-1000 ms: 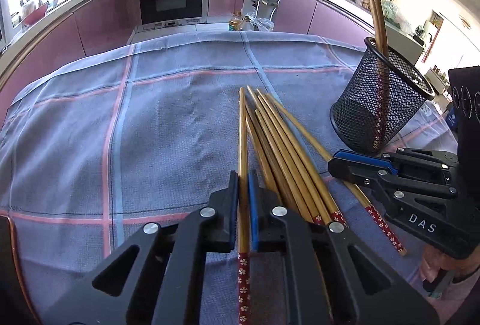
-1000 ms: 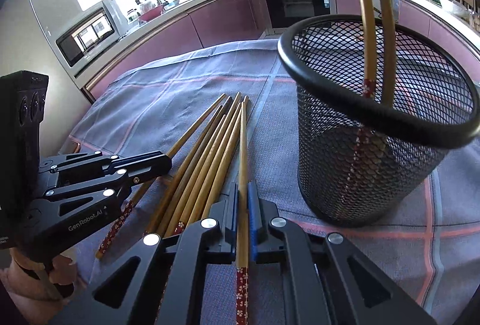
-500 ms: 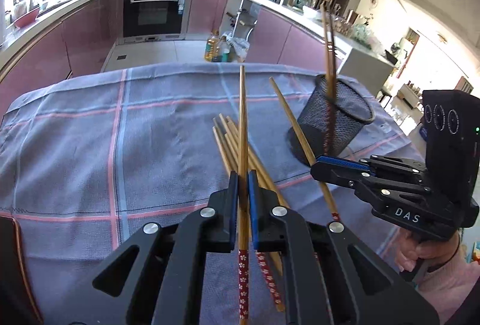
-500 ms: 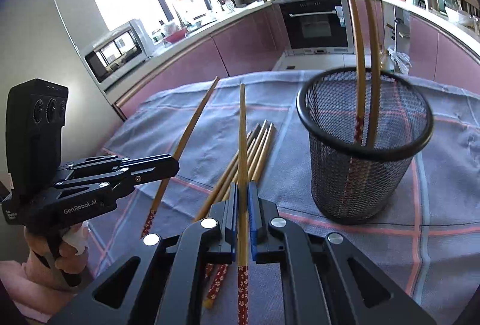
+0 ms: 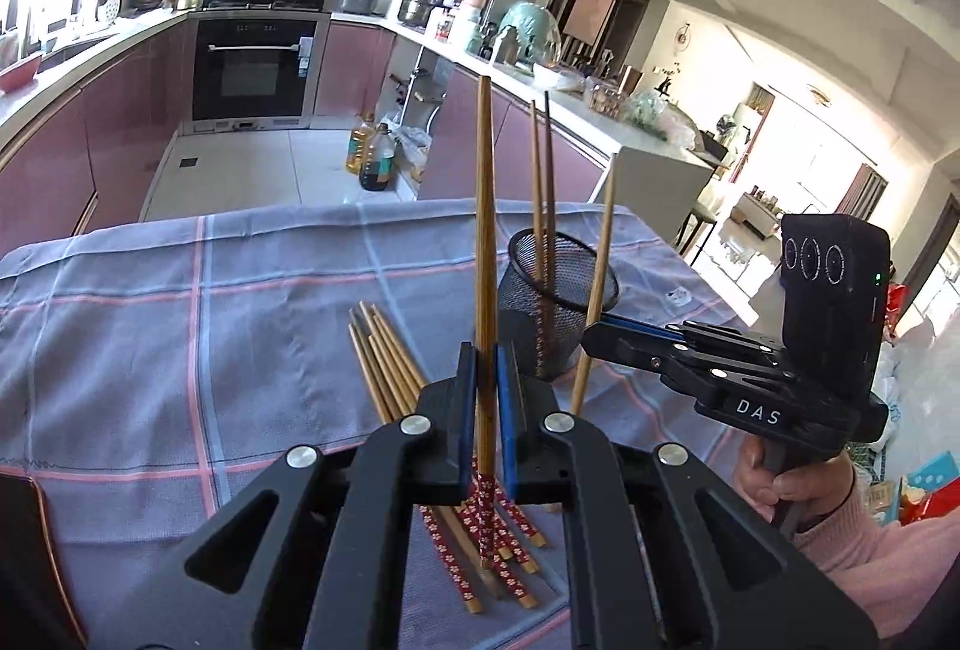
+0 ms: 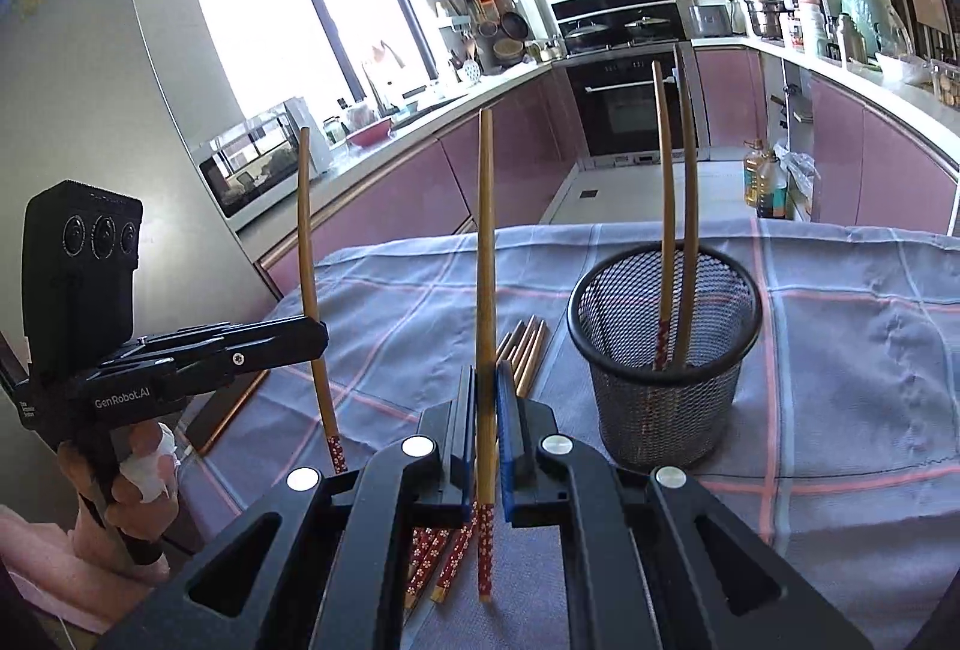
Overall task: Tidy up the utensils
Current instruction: 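Raise the left tool's chopstick and lower it into the cup while the right tool does likewise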
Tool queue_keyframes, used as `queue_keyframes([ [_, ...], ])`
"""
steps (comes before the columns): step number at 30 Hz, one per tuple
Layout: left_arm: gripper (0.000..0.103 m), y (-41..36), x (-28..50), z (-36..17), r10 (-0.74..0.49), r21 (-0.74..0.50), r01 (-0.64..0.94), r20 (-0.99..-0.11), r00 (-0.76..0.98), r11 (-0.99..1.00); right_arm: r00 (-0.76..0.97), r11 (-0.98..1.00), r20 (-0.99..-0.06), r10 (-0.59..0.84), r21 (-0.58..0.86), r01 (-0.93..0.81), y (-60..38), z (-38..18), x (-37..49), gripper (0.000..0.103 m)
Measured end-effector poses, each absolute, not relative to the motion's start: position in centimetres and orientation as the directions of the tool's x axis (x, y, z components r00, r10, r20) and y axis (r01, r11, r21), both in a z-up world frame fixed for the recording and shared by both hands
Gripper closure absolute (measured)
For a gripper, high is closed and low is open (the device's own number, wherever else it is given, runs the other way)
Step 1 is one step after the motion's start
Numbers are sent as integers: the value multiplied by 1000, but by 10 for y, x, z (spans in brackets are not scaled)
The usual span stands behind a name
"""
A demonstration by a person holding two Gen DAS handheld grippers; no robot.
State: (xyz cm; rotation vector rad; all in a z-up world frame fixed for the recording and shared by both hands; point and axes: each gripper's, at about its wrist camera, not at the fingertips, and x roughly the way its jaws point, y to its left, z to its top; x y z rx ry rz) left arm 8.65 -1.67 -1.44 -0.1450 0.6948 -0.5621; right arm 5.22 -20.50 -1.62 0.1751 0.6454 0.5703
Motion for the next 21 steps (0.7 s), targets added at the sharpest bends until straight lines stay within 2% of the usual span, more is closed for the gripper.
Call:
queue_keyframes([
  [21, 96, -59, 128, 60, -595, -325, 500, -379, 709, 803, 807, 883, -358, 469, 205, -423, -253, 64, 63, 97],
])
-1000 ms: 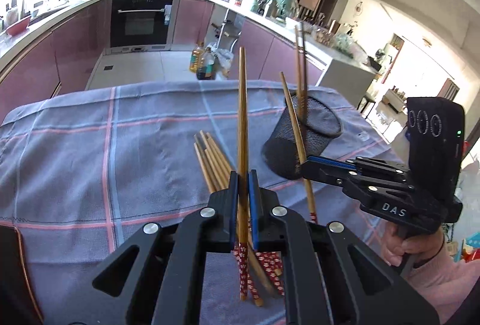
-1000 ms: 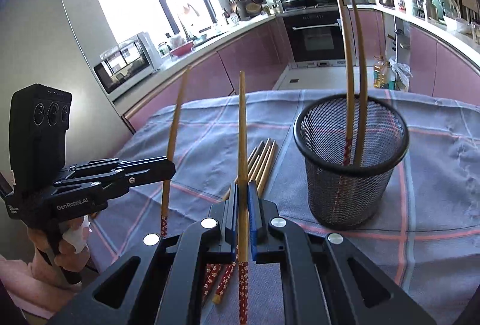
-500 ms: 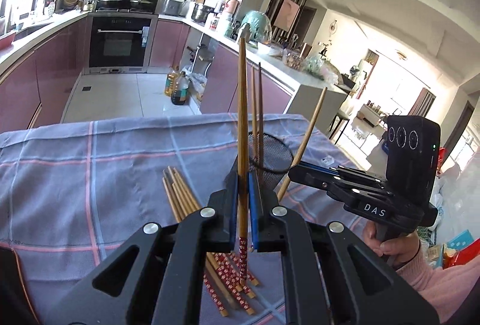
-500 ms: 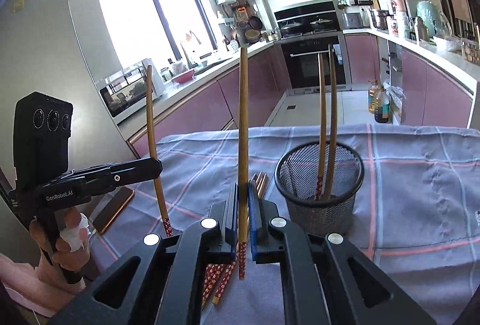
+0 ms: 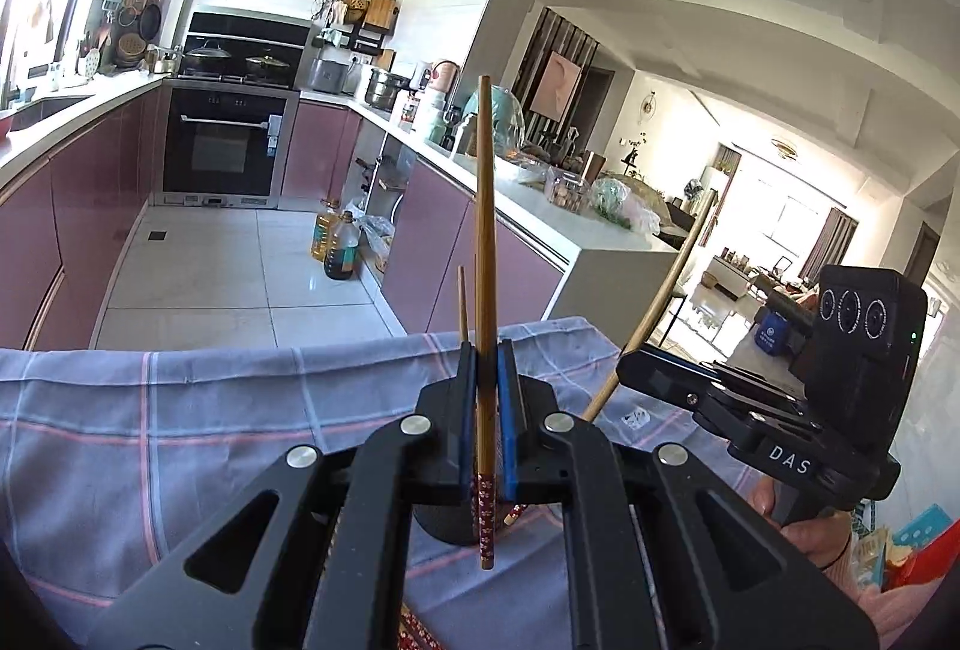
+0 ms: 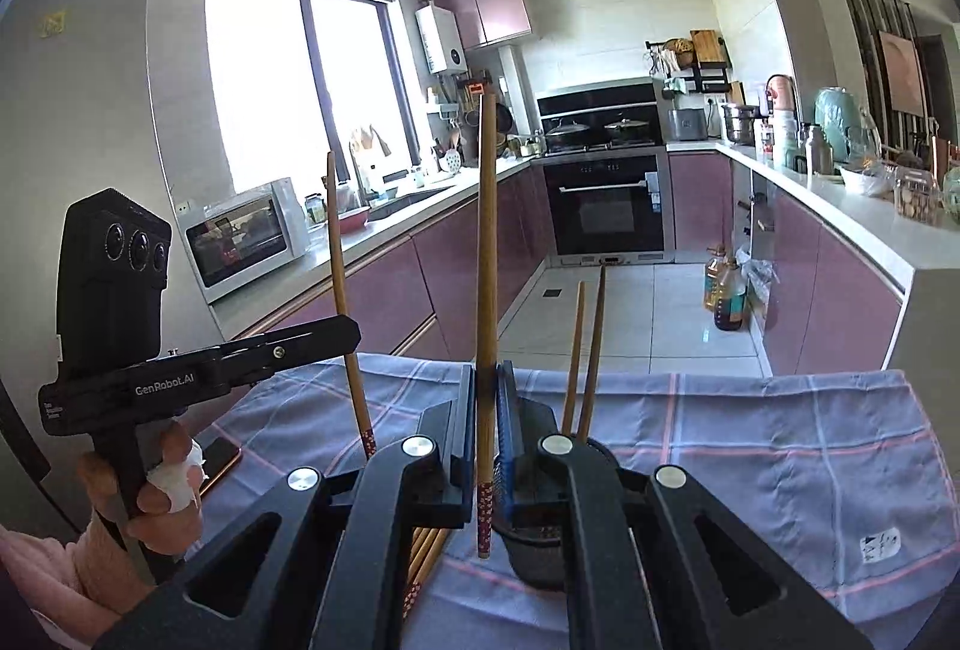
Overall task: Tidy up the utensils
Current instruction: 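Raise the left tool's chopstick and lower it into the cup while the right tool does likewise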
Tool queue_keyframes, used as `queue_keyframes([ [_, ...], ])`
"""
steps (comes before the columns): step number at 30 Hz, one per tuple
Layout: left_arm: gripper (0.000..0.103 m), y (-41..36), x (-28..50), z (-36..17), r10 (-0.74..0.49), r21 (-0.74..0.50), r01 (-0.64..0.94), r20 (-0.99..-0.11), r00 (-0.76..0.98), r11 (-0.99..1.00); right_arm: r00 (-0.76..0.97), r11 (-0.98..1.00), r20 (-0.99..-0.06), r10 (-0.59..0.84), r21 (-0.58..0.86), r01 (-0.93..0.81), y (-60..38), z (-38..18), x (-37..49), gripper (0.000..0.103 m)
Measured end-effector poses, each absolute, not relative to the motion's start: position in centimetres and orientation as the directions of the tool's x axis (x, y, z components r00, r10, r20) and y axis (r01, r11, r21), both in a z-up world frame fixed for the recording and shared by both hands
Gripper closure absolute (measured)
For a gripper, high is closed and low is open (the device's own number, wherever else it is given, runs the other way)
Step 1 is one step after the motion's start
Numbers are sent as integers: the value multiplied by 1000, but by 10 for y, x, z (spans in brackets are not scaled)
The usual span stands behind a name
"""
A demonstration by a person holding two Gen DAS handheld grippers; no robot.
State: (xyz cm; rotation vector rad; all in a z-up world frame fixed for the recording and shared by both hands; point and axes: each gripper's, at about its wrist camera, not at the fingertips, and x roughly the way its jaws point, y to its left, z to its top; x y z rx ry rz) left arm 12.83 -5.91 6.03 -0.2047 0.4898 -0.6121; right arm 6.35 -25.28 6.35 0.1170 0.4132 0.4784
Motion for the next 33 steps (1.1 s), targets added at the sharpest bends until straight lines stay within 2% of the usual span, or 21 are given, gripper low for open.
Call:
queue_keyframes([
  [7, 95, -82, 153, 74, -576, -305, 492, -347, 740, 815, 832, 898, -337, 440, 179, -403, -265, 70, 80, 97],
  [12, 95, -96, 172, 60, -560, -301, 474, -370, 742, 827, 830, 909, -373, 416, 166, -381, -263, 58, 95, 97],
  [27, 95, -122, 194, -12, -526, -228, 494, -571, 630, 839, 704, 916, -592, 391, 178, -359, -249, 9, 124, 97],
  [33, 95, -125, 209, -24, -512, -223, 491, -618, 596, 842, 701, 925, -606, 375, 203, -320, -250, 2, 132, 95],
])
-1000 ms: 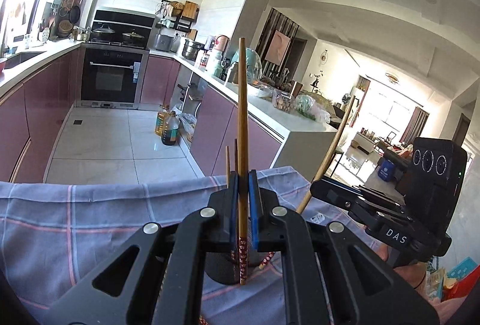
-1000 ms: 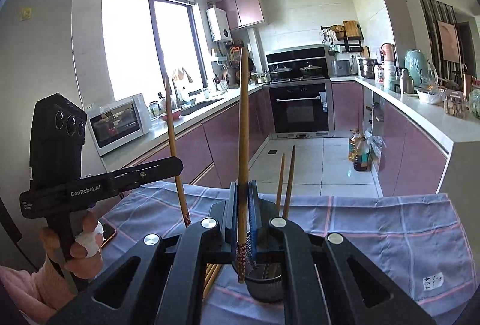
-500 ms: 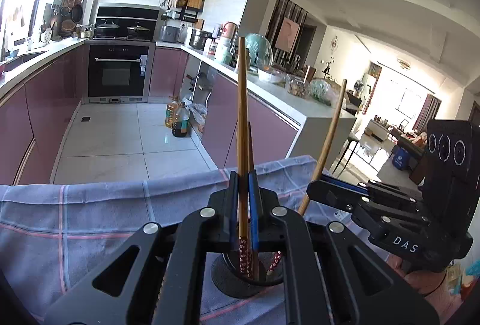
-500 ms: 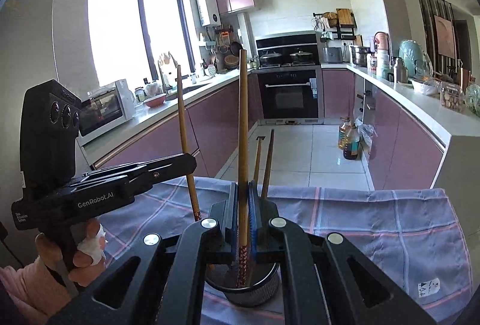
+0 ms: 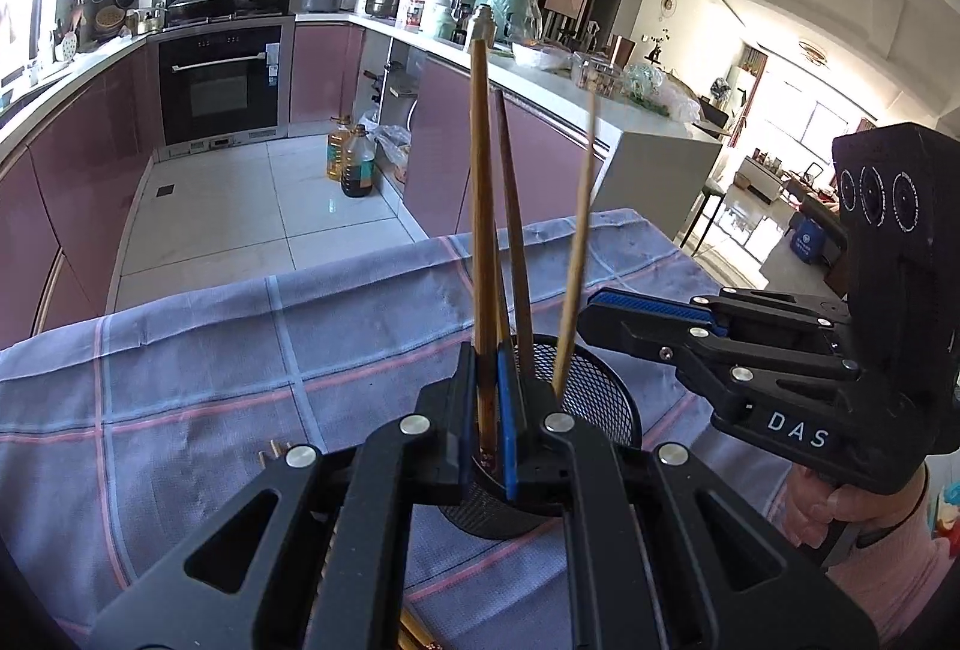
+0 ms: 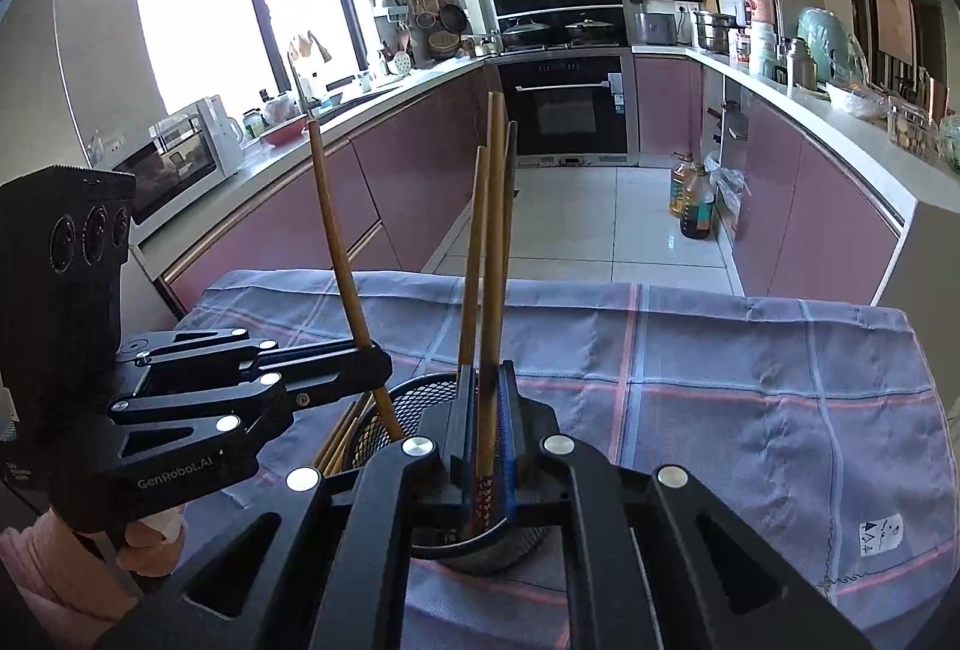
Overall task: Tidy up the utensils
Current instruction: 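Raise the left tool's chopstick and lower it into the cup while the right tool does likewise, then open the left tool to drop its chopstick while the right tool releases its own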
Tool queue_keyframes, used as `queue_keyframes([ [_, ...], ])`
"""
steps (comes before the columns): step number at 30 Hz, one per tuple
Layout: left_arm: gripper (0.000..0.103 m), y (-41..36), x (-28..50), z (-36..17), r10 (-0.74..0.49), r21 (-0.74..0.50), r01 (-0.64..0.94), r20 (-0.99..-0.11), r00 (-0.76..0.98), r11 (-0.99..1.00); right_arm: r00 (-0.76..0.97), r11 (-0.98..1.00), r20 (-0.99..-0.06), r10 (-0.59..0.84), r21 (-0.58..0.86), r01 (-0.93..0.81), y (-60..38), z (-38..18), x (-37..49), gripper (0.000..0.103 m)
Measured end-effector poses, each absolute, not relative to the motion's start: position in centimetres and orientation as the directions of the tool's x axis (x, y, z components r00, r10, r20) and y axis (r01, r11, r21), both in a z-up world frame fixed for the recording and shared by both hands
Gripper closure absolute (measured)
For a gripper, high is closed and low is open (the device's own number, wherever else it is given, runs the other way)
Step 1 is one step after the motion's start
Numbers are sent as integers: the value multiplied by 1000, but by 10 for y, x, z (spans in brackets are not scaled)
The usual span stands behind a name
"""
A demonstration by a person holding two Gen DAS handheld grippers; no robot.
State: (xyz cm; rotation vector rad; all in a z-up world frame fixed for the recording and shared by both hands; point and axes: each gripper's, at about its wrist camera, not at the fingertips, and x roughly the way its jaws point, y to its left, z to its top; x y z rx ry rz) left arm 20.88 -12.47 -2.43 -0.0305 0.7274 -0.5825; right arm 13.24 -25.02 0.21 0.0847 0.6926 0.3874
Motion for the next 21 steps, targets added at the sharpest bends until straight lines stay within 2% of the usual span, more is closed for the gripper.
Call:
queue_keyframes([
  [2, 93, -124, 210, -25, -497, -211, 482, -621, 606, 851, 710, 929, -600, 369, 210, -305, -253, 2, 134, 94],
  [3, 89, -124, 208, -24, -492, -207, 477, -620, 611, 854, 713, 929, -597, 368, 214, -301, -254, 2, 134, 89],
  [5, 87, -121, 206, -24, -494, -209, 476, -612, 618, 854, 718, 927, -587, 374, 219, -305, -254, 3, 131, 85],
  [11, 77, -96, 185, -14, -462, -194, 433, -561, 687, 880, 731, 920, -560, 390, 218, -325, -250, 6, 117, 76],
  [13, 69, -83, 173, -11, -440, -180, 412, -538, 720, 893, 739, 914, -539, 404, 218, -341, -249, 10, 107, 73],
  [18, 57, -50, 141, -6, -391, -144, 371, -497, 775, 917, 734, 879, -486, 475, 224, -421, -238, 20, 77, 65],
  [21, 57, -34, 126, -13, -361, -122, 350, -509, 781, 929, 701, 850, -485, 522, 231, -473, -224, 16, 62, 65],
])
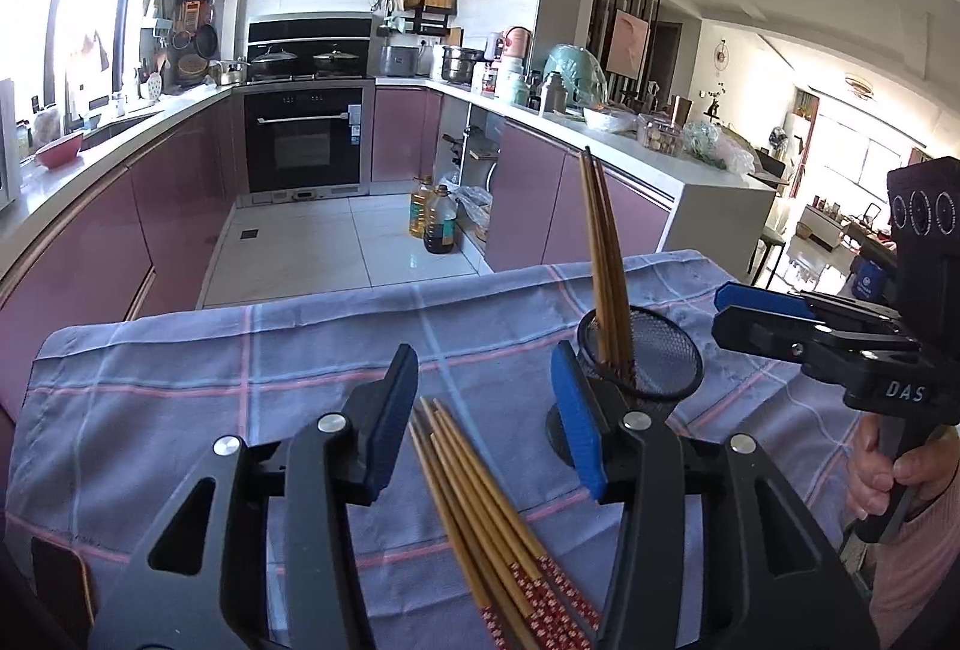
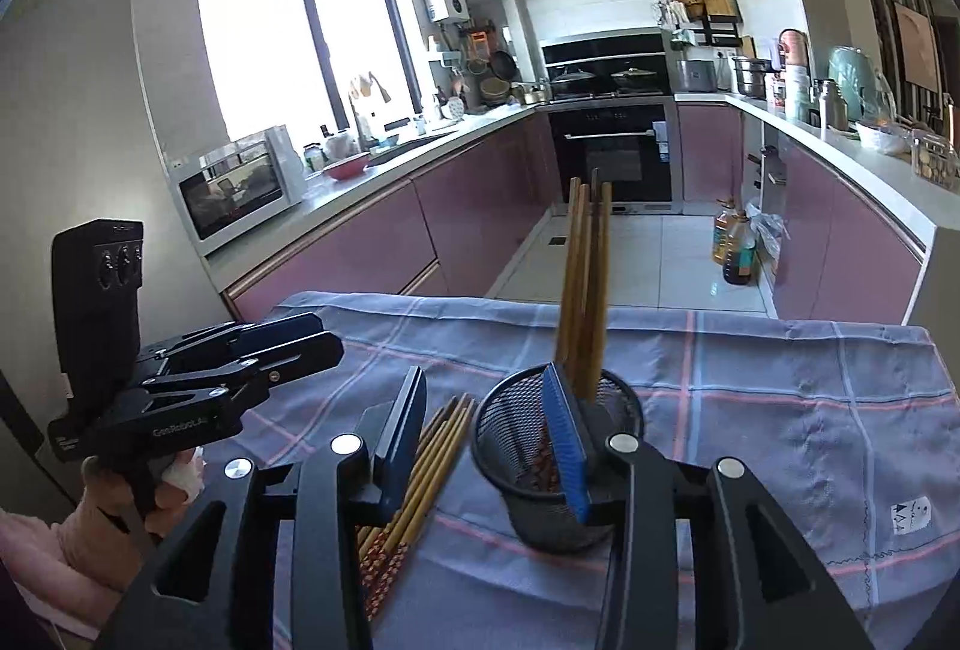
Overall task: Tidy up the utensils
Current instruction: 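Open the left tool to drop its chopstick while the right tool releases its own, then close the left tool on a chopstick while the right tool grasps another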
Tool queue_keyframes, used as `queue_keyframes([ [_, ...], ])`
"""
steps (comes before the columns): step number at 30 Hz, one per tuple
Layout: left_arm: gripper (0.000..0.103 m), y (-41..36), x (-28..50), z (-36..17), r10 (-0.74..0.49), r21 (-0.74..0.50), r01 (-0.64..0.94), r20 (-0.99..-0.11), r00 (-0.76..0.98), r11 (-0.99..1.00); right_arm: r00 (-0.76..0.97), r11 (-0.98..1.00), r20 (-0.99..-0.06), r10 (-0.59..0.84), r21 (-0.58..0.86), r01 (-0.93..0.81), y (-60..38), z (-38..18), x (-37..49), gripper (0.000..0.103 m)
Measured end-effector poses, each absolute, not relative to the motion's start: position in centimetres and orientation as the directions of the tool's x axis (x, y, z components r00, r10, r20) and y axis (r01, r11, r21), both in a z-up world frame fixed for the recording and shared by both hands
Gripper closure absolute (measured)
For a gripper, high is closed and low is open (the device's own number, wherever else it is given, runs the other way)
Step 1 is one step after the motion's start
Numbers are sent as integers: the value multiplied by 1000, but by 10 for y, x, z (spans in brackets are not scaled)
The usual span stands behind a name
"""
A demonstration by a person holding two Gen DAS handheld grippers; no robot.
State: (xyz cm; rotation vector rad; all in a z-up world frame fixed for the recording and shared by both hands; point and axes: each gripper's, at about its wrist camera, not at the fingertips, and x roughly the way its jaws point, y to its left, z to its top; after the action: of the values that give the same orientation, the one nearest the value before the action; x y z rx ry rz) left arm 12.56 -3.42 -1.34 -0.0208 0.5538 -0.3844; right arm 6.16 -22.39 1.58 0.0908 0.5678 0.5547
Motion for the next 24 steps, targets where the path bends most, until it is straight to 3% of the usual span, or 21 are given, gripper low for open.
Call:
queue_keyframes([
  [10, 57, -11, 108, -75, -310, -118, 311, -650, 694, 943, 560, 822, -624, 545, 268, -502, -171, -47, 58, 65],
  [19, 57, -20, 110, -113, -285, -112, 301, -724, 629, 947, 514, 846, -688, 513, 302, -441, -165, -83, 71, 65],
  [24, 58, -28, 113, -120, -269, -94, 300, -739, 618, 949, 505, 855, -707, 494, 292, -428, -159, -90, 76, 71],
])
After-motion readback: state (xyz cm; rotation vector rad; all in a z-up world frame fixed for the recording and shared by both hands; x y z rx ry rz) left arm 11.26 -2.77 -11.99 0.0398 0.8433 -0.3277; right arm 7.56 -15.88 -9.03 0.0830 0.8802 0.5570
